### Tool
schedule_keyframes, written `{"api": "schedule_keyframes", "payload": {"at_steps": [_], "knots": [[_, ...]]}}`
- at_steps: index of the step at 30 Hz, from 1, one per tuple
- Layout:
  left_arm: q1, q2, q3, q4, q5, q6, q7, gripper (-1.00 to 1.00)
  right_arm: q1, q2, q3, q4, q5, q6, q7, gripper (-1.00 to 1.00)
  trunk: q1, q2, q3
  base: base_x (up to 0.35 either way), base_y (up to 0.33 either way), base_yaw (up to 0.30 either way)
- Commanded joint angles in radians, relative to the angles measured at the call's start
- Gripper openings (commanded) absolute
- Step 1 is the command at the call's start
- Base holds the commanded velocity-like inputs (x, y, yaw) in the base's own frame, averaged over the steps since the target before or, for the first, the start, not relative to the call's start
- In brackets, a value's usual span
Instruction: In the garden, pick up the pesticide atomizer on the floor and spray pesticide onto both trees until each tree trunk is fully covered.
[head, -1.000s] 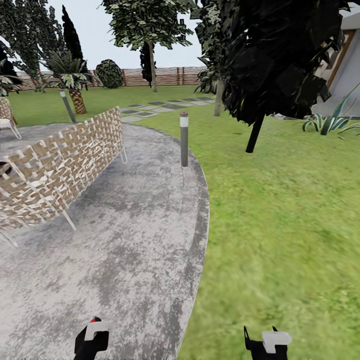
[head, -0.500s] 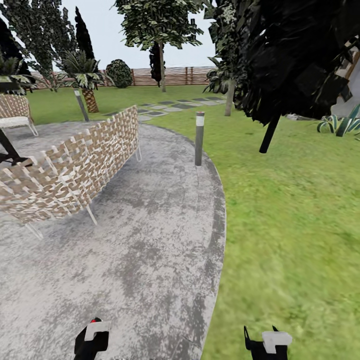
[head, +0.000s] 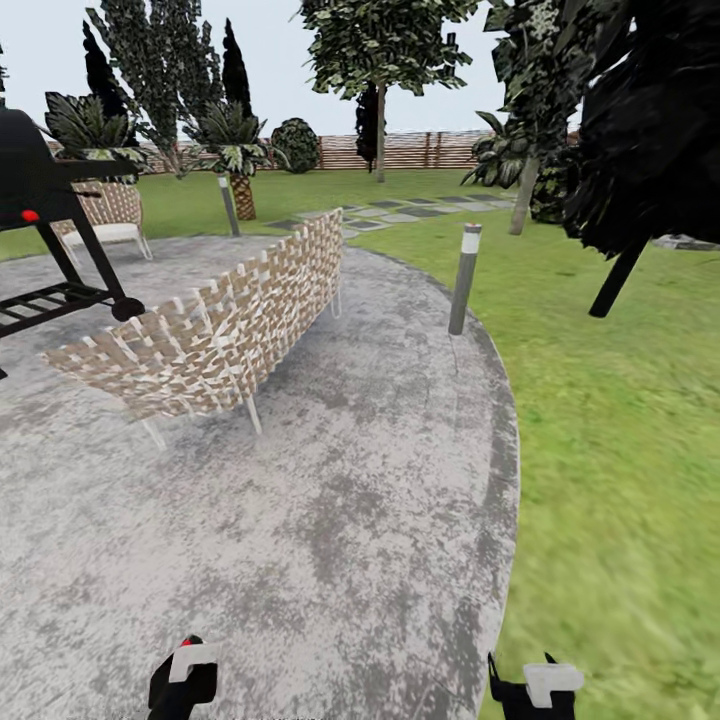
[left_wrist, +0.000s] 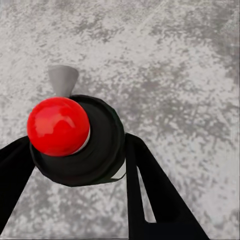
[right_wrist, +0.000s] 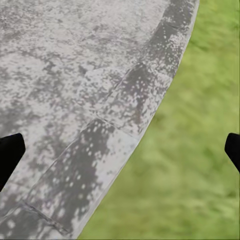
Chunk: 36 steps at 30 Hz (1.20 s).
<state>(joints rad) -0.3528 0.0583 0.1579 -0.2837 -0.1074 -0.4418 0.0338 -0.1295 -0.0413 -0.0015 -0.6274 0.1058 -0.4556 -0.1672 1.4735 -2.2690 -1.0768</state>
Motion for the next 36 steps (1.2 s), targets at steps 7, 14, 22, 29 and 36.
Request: {"api": "schedule_keyframes", "payload": {"at_steps": [7, 14, 22, 29, 36], "knots": [[0.000, 0.000, 0.000, 0.000, 0.000, 0.000, 0.000, -1.00, 0.000, 0.001, 0.000, 0.000, 0.000, 0.000, 0.000, 1.00, 0.000, 0.000, 0.000, 0.000, 0.131, 0.279], [0.000, 0.000, 0.000, 0.000, 0.000, 0.001, 0.000, -1.00, 0.000, 0.001, 0.001, 0.001, 0.000, 0.000, 0.000, 1.00, 0.000, 0.000, 0.000, 0.000, 0.006, 0.279], [0.000, -0.001, 0.000, 0.000, 0.000, 0.003, 0.000, -1.00, 0.000, 0.001, 0.002, 0.002, 0.000, 0.000, 0.000, 1.00, 0.000, 0.000, 0.001, 0.000, 0.000, 0.279], [0.000, -0.003, 0.000, -0.001, -0.001, 0.005, 0.000, -1.00, -0.001, 0.001, 0.002, 0.002, 0.000, 0.000, 0.000, 1.00, 0.000, 0.000, 0.006, 0.000, 0.000, 0.259], [0.000, -0.003, 0.000, -0.001, -0.001, 0.006, 0.000, -1.00, 0.000, 0.001, 0.002, 0.002, 0.000, 0.000, 0.001, 1.00, 0.000, 0.000, 0.012, 0.029, 0.001, 0.236]]}}
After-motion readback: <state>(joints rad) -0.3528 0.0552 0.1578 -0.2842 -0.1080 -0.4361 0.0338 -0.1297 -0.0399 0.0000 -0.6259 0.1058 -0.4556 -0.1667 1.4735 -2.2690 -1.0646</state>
